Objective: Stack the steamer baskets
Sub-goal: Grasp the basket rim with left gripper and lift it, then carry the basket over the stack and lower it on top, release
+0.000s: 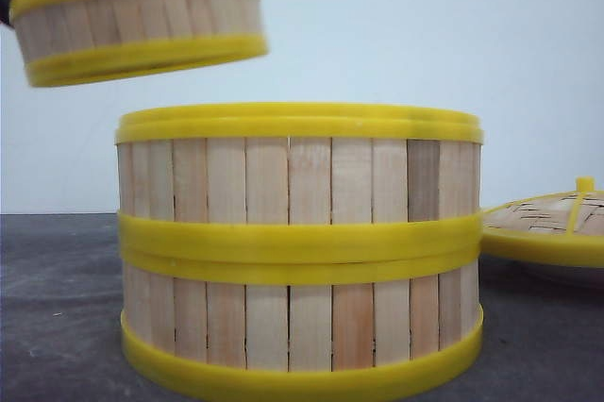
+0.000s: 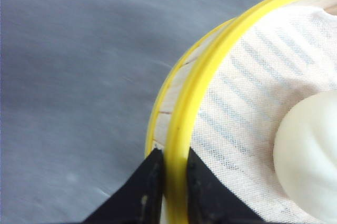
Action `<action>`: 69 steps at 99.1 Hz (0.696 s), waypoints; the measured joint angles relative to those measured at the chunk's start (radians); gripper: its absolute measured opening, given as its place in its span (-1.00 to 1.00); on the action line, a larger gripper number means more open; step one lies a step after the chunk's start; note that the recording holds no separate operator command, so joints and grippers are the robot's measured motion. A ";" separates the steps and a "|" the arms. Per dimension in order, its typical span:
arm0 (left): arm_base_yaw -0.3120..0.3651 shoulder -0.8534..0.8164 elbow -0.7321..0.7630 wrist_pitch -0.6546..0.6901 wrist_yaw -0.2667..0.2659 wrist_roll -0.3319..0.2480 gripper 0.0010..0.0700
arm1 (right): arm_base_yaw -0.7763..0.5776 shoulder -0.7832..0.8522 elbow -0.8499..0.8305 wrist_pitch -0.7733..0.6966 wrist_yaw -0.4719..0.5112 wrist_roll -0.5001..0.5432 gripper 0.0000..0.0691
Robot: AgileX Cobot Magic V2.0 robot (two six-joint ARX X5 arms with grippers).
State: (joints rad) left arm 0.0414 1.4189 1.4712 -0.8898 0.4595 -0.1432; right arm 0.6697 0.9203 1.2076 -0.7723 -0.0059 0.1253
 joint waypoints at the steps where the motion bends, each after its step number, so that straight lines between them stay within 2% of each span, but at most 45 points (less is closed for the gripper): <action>1: -0.004 -0.003 0.000 -0.005 0.003 0.002 -0.94 | 0.000 -0.002 0.000 0.000 0.003 0.000 0.23; 18: -0.096 -0.071 0.000 -0.066 0.015 0.028 -0.94 | 0.000 -0.038 0.000 -0.005 0.011 -0.005 0.23; 47: -0.317 -0.092 0.000 -0.106 0.010 0.047 -0.94 | 0.000 -0.091 0.000 -0.053 0.032 -0.005 0.23; 69: -0.449 -0.079 0.000 -0.108 -0.080 0.048 -0.94 | 0.000 -0.132 0.000 -0.070 0.032 -0.001 0.23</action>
State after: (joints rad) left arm -0.4080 1.3399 1.4712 -0.9977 0.3798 -0.0956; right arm 0.6697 0.7883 1.2076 -0.8425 0.0265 0.1242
